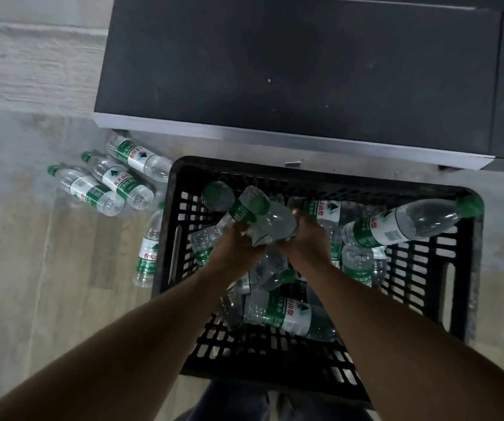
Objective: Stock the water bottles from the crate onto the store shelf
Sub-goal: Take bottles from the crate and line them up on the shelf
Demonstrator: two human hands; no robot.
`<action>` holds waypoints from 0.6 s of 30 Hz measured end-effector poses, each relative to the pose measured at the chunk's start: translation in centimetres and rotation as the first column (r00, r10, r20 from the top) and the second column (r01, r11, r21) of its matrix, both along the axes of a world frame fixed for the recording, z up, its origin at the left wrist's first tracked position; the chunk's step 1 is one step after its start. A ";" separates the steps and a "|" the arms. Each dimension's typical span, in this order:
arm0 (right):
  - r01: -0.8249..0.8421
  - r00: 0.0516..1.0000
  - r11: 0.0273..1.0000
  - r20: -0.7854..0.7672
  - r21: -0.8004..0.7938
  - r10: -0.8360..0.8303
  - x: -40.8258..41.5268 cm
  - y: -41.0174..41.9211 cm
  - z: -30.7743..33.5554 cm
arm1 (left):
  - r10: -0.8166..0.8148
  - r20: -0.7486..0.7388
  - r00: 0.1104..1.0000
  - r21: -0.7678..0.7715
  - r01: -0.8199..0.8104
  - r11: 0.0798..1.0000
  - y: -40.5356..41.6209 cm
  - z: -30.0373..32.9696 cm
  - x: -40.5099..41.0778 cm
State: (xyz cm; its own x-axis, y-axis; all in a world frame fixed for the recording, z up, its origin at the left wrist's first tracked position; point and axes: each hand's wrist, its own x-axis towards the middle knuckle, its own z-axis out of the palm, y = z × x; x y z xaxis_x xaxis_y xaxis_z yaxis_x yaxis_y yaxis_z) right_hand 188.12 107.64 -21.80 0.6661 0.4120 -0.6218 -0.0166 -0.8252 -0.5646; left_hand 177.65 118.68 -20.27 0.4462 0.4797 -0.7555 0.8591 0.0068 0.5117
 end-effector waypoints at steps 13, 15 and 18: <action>0.166 0.986 0.984 -0.016 0.066 -0.165 -0.7 -3.5 15.8 | -0.094 -0.097 0.991 0.122 0.105 0.987 -0.2 15.0 1.5; 0.191 0.982 0.980 -0.010 0.062 -0.191 -0.7 -3.5 18.8 | -0.104 -0.087 0.991 0.128 0.115 0.985 -0.1 17.9 1.7; 0.228 0.973 0.971 0.007 0.073 -0.229 -0.3 -3.1 23.8 | -0.119 -0.062 0.991 0.141 0.127 0.982 0.0 22.6 2.0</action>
